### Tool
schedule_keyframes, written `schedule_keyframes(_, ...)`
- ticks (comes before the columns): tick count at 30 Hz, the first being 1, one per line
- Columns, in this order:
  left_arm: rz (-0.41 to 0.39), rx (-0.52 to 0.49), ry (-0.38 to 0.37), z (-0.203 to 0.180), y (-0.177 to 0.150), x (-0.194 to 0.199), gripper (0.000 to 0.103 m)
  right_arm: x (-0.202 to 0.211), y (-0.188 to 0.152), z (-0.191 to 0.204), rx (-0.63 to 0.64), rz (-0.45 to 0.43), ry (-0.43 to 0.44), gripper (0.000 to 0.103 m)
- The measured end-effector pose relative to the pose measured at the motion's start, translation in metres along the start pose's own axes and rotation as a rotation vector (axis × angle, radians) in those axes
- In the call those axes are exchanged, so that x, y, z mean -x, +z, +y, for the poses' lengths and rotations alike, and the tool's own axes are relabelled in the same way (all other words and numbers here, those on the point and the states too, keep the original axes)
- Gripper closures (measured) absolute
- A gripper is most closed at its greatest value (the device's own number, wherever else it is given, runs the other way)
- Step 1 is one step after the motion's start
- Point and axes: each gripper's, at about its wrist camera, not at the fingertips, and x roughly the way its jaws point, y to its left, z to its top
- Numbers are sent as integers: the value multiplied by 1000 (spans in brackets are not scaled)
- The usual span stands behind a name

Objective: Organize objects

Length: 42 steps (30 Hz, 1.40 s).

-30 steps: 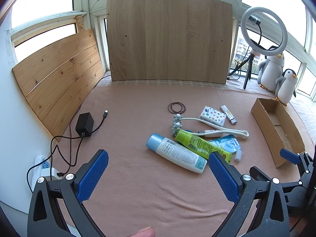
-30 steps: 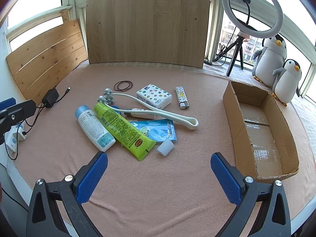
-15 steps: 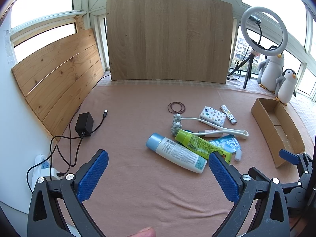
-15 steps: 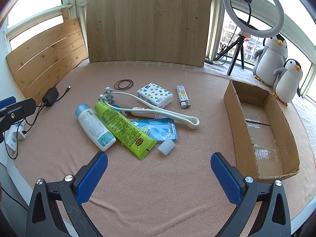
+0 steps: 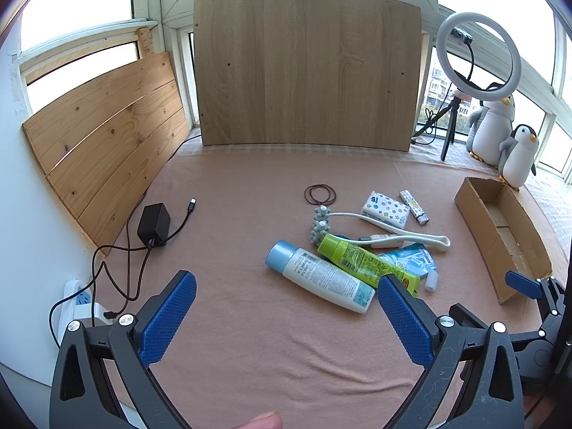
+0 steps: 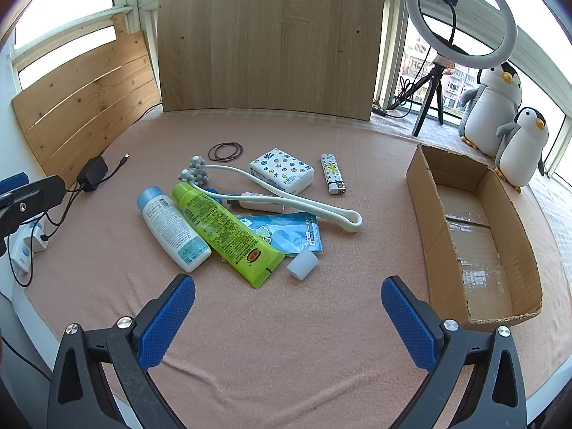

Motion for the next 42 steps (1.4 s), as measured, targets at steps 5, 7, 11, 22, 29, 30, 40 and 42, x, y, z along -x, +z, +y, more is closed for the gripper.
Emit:
schedule_keyframes(5,0,0,0,0,0,0,0,0,-1,0,1,1,1,0)
schedule_keyframes(7,0,1,0,0,0,0,0,1,-1,0,1,1,2,0)
schedule_keyframes(11,0,0,-1,0,-1,0,0,1,-2,0,2,1,1,0)
schedule_keyframes(22,-1,-1,0,1,-1,1,0,3,-5,1,4,-2,2,0)
schedule_keyframes(29,-3,-1,0,2,-2,2,0,5,-7,3,5,-4,1,0)
schedule_keyframes(30,-3,-1,0,2,-2,2,0,6,-7,3,5,-5,1,0)
schedule_keyframes(40,-3,-2,0,3,-3,2,0,5,-7,3,4,-5,1,0)
schedule_keyframes(42,-3,-4,0,3,-4,3,0,7,-8,4,5,-6,1,0)
